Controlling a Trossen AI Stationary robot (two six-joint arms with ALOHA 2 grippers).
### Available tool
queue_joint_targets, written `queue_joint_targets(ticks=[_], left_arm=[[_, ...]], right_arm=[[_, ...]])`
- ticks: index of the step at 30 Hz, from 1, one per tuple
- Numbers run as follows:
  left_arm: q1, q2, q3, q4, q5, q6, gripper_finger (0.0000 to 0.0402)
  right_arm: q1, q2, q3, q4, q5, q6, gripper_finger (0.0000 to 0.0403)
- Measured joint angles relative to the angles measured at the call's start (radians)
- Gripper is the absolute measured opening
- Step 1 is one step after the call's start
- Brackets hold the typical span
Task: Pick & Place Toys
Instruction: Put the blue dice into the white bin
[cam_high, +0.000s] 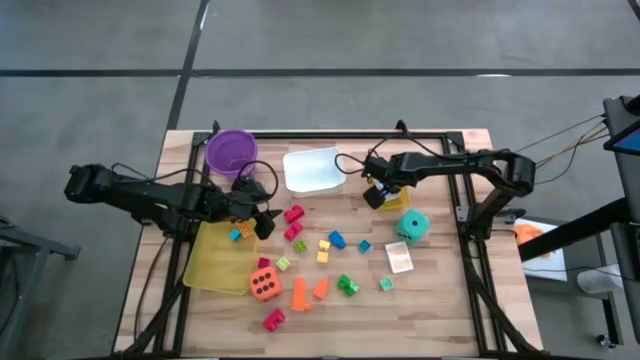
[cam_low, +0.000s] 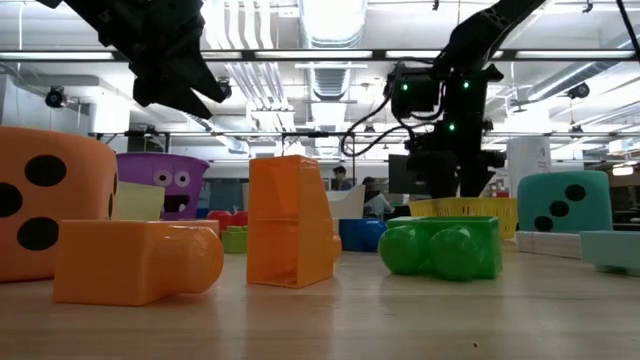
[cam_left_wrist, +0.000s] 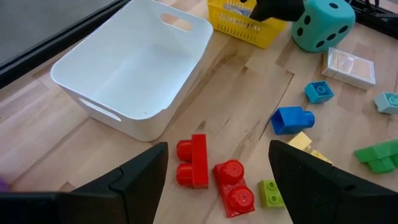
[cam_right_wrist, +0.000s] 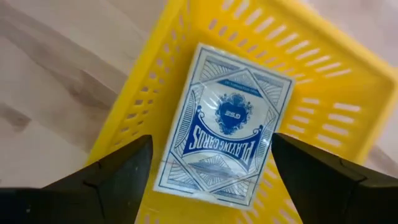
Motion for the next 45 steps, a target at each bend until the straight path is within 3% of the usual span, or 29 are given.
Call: queue_joint_targets(ticks=[10,18,23,36,45], left_arm=[[0.000,0.000,0.000,-0.001,0.003,-0.001,0.0283],[0.000,0.000,0.000,0.000,0.003,-0.001,0.0283],[0.000,0.000,0.000,0.001,0.003,-0.001,0.0283],[0.000,0.000,0.000,0.002,0.003,0.000,0.0283],[0.000,0.000,0.000,0.002,0.003,0.000,0.0283]], right_arm=[[0.067,-0.167,-0.021,-0.050,0.028,0.004,0.0322],[0.250,-0.268,-0.026,-0.186,0.135,0.074,0.0322],[0.361,-0.307,-0.026,-0.246,0.143,0.166,0.0322],[0.596,-0.286,0.002,-0.342,0.135,0.362,0.0322],[0.717,-0.187,0.058,-0.487,0.175,0.509,0.0322]])
